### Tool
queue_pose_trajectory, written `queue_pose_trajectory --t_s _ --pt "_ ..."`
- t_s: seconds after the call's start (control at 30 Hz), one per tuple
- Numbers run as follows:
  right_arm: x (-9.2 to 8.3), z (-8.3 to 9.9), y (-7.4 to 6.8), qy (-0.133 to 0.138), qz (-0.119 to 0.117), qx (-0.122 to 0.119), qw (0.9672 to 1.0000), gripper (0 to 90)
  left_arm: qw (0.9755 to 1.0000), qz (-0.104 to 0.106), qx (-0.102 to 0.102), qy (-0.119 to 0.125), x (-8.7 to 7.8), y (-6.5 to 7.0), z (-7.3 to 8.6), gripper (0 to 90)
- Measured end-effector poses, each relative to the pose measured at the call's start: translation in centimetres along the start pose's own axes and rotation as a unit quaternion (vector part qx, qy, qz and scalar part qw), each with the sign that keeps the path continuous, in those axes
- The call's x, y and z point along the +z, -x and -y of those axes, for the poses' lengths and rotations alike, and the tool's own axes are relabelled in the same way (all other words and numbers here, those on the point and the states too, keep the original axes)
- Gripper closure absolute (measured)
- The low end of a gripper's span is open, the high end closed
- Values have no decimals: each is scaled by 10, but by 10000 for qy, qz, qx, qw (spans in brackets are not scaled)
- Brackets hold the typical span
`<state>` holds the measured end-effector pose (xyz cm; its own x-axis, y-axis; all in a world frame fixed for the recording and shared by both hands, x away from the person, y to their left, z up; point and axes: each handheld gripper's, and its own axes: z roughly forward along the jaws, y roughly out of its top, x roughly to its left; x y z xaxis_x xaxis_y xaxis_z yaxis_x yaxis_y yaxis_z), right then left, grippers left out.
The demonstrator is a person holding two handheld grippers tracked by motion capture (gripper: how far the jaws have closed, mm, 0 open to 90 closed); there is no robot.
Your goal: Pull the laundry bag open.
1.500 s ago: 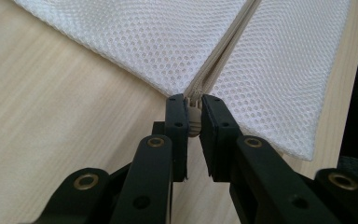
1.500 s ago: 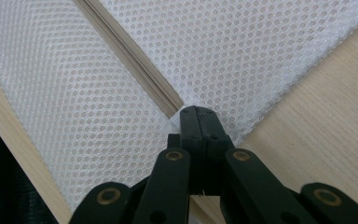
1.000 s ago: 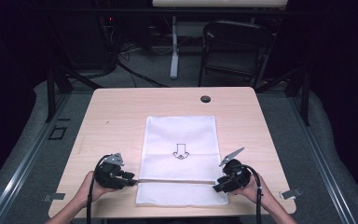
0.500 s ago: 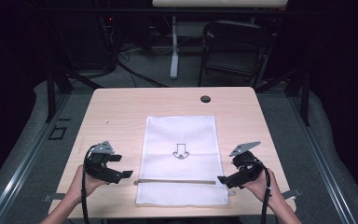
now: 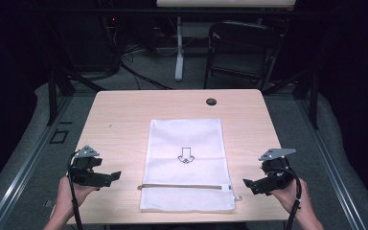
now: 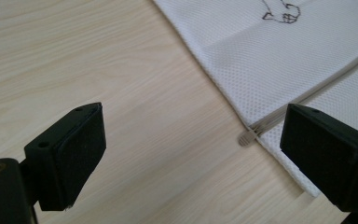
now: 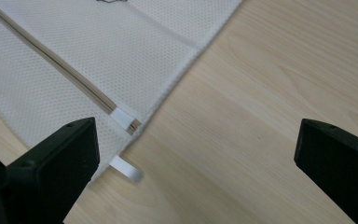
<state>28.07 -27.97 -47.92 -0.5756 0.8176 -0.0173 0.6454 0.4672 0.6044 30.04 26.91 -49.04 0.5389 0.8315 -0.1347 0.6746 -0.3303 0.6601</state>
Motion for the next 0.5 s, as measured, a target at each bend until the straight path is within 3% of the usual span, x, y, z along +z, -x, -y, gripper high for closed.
queue_pose_trajectory --t_s 0.13,0.27,0.33,0.5 --pt "1 17 8 -83 54 83 9999 0 9998 -108 -143 -24 -5 -3 8 35" --pt "6 31 16 -247 127 289 9992 0 9995 -265 -104 -141 -5 -6 15 17" --pt "9 36 21 -310 134 416 9986 0 9994 -248 -175 -153 -5 -8 18 8" --pt "16 46 33 -404 51 629 9972 0 9990 -322 26 -301 1 -9 22 0"
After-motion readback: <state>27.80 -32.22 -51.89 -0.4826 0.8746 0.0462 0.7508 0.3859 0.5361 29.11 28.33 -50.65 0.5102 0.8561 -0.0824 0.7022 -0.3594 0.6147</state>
